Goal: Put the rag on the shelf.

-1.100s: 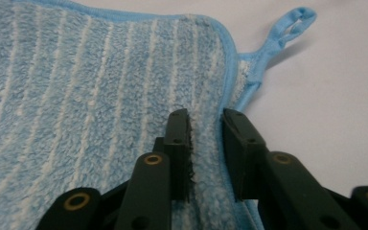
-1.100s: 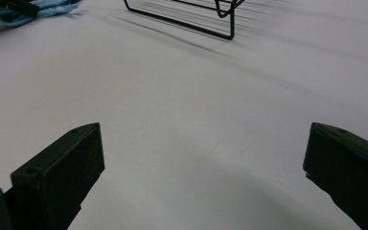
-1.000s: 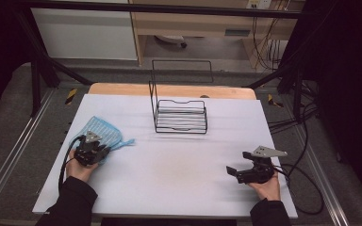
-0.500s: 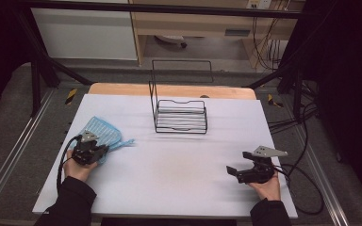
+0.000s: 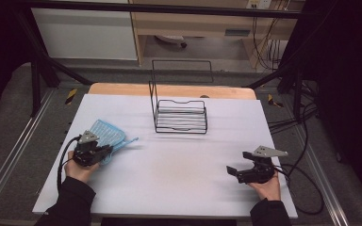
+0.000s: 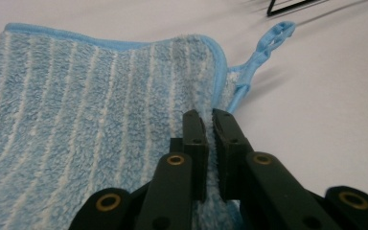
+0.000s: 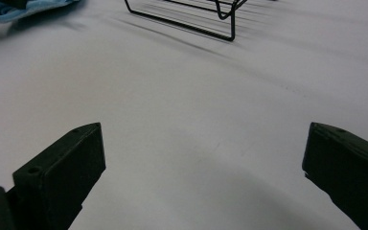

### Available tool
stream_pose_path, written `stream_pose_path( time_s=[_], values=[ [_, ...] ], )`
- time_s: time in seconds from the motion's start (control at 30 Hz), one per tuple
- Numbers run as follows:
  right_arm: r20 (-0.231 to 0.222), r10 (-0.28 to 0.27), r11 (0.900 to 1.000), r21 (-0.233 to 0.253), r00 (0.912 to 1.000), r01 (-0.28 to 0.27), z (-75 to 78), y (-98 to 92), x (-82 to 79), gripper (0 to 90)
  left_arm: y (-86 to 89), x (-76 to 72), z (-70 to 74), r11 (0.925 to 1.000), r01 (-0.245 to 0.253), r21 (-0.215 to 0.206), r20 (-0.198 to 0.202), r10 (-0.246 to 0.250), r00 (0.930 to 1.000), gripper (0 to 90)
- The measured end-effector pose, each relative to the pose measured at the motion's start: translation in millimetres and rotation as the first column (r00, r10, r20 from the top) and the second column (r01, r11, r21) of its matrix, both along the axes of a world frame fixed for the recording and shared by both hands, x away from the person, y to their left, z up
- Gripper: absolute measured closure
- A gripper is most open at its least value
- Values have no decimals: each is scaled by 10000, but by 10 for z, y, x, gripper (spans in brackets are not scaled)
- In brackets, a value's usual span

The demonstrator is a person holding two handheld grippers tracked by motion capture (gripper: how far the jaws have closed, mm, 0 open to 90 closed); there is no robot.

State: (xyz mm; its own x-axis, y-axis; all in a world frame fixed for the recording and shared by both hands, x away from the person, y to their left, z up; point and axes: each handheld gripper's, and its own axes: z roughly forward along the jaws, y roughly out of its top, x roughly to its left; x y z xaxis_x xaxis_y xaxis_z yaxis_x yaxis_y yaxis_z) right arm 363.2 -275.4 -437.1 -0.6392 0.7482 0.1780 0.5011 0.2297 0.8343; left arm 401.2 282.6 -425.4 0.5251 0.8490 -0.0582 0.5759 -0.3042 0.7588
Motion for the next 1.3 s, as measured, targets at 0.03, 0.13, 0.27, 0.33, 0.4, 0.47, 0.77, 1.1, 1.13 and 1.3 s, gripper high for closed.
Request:
stream_pose_path(
  time_s=[0.03,0.13,0.27,0.33,0.4,0.47,0.77,1.1,1.13,1.3],
  values=[
    [-6,5,10000,-4,10000,-5,1,-1,-1,15,-15,-9,5,10000,52,-38,1,-52,10000,849],
    [-11,7,10000,-12,10000,-7,1,-1,-1,15,-85,-46,16,9994,284,-173,-19,-284,9996,848],
    [-11,9,10000,-15,10000,-9,1,-1,-1,15,-152,-76,16,9985,491,-235,-45,-492,9988,848],
    [-2,0,10000,-4,10000,0,0,0,-1,15,-197,-95,17,9978,614,-269,-61,-615,9981,847],
    [9,6,10000,-16,10000,-6,0,0,0,16,-241,-113,21,9969,745,-259,-57,-747,9972,847],
    [7,10,10000,-22,10000,-10,-1,0,0,16,-280,-129,26,9961,831,-311,-77,-833,9965,847],
    [-7,10,10000,-20,10000,-10,-1,3,0,16,-467,-208,35,9914,1238,-413,-177,-1246,9920,845],
    [-30,33,10000,-41,10000,-33,-2,3,-1,16,-698,-314,57,9800,1925,-497,-121,-1933,9811,844],
    [-32,34,10000,-44,10000,-34,-2,4,-1,16,-715,-322,59,9786,1995,-498,-131,-2004,9796,844],
    [-37,35,10000,-49,10000,-35,-3,5,-2,17,-799,-367,66,9736,2176,-689,-139,-2190,9756,844]
  ],
)
